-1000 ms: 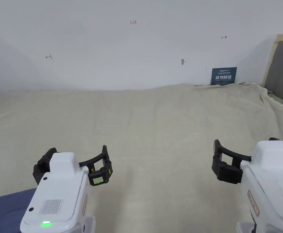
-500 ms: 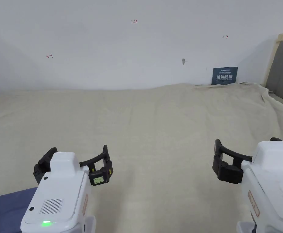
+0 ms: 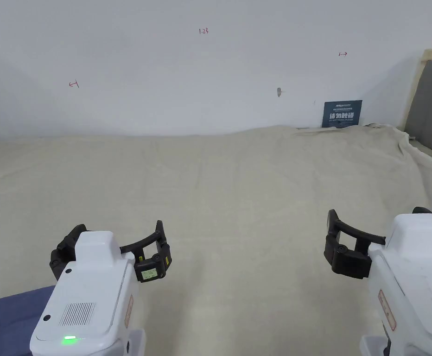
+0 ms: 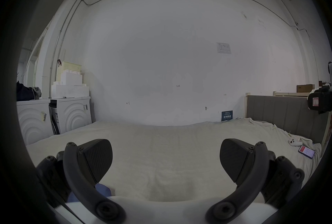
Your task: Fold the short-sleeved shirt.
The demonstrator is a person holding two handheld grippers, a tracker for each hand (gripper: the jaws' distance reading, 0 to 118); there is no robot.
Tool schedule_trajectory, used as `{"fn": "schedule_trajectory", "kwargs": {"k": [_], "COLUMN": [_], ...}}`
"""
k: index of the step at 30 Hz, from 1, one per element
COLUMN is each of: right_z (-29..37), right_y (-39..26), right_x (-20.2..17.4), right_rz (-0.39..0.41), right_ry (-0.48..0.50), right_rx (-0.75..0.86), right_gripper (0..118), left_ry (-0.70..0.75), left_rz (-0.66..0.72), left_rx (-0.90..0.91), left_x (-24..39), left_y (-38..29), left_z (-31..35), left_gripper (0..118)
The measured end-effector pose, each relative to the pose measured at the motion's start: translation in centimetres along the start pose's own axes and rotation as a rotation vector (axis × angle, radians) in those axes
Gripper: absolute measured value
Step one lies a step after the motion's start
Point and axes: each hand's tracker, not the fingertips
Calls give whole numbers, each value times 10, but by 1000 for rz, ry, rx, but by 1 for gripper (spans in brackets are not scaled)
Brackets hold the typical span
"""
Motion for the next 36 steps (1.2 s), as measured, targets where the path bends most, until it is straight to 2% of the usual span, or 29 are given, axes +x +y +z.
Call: {"fn": "schedule_trajectory", "kwargs": {"k": [36], "right_z": [2], "right_y": [2], "right_x": [0], "right_rz": [2], "right_ry": [4], "right_rx": [3], "right_gripper": [110], "left_ry": [-1], "left_rz": [-16], "left_rx": [5], "left_x": [2], "left_y": [0], "left_z": [1], "left_gripper": [118]}}
